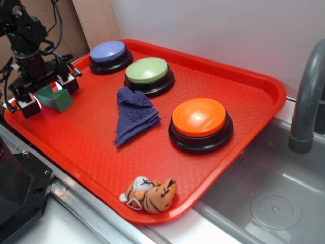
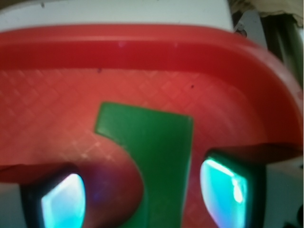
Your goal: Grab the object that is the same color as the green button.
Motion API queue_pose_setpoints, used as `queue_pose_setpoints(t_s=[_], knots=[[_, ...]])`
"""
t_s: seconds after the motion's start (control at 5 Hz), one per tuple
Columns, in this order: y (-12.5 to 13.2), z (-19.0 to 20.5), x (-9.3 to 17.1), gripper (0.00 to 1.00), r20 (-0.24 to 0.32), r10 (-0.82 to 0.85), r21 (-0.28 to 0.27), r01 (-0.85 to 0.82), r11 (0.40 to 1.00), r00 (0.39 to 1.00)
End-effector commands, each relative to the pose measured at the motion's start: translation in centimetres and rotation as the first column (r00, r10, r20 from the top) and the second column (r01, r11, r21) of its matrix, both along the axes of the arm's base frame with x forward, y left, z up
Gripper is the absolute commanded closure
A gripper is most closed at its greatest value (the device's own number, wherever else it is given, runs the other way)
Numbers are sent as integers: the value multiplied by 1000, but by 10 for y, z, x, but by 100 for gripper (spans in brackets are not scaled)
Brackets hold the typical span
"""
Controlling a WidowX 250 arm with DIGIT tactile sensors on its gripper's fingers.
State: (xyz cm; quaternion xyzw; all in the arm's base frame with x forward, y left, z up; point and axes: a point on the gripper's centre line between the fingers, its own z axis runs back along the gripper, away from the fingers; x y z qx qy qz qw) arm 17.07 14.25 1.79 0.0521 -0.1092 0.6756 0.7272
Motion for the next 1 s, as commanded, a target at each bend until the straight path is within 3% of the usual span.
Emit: queue_pose_setpoints(t_s=[0.0,0.2,0.4,0.6,0.8], knots=[[6,8,-4,100,17,-48,27,48,998,999],[5,12,-1,100,14,-92,27,91,995,996],[-6,39,7,100,-54,-317,26,319,947,947],[-30,80,14,100,-91,-541,-3,543,839,836],[-63,116,14,100,-59,-736,-51,734,677,675]])
